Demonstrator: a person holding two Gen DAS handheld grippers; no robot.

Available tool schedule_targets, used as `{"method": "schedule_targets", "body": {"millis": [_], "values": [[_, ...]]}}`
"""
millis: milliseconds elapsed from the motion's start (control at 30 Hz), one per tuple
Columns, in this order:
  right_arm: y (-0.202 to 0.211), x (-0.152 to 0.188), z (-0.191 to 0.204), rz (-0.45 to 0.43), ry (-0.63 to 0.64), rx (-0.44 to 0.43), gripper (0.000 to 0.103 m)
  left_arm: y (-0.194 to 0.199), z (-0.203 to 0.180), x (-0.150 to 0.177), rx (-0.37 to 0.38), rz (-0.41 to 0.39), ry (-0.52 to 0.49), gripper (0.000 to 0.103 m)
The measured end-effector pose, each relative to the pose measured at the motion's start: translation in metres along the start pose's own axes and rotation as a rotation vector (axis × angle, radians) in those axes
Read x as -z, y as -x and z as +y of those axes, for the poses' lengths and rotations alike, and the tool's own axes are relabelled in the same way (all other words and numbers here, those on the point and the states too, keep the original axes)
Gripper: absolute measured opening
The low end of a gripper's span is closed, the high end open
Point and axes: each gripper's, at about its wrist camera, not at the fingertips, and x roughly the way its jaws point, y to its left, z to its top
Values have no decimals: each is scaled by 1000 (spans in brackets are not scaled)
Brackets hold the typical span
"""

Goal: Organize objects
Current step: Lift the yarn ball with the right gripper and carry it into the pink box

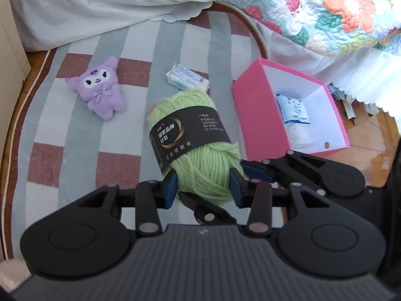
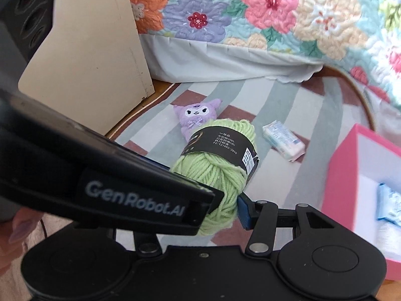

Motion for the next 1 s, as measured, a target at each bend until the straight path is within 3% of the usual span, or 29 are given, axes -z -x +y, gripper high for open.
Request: {"method": "schedule_targets", "body": {"millis": [133,500,1000], "values": [[16,-1,2,-7,13,35,56,10,-15,1,-8,-7,-17,41],[52,4,-9,38,-50,-12,56,30,-38,13,27,17,-18,41],[92,5,-18,-23,-43,49,56,50,-86,6,44,-14,-128,41]]}}
